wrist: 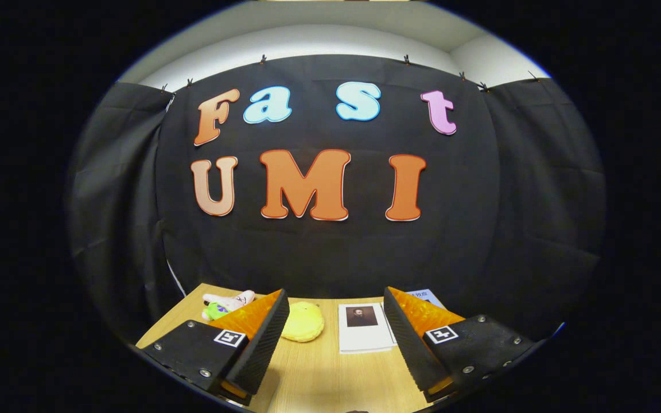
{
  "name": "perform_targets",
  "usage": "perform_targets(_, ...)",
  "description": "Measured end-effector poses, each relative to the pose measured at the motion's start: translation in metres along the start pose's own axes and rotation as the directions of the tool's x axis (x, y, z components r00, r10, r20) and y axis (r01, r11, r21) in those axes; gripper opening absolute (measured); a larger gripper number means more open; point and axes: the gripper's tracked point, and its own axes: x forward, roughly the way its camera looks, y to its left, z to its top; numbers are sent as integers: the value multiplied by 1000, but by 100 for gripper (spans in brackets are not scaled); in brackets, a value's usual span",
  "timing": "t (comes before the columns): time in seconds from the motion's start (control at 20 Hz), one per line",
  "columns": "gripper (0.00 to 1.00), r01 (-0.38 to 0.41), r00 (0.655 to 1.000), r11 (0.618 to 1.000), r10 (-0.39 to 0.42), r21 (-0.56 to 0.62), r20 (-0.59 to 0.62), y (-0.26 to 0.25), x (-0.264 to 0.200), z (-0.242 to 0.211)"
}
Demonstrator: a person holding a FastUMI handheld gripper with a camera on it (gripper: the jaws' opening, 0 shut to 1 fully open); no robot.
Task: Open the storage box then place both shoes into the box .Put the left shoe in first, then the right shoe, with the right side of both shoes facing outward in a uniform manner.
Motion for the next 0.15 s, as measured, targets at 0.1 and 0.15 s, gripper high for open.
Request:
perform_targets(0.1,98,4,1000,1000,-5,12,24,-7,-5,10)
perform_targets(0.15,98,12,999,1000,-12,17,32,-11,-6,12)
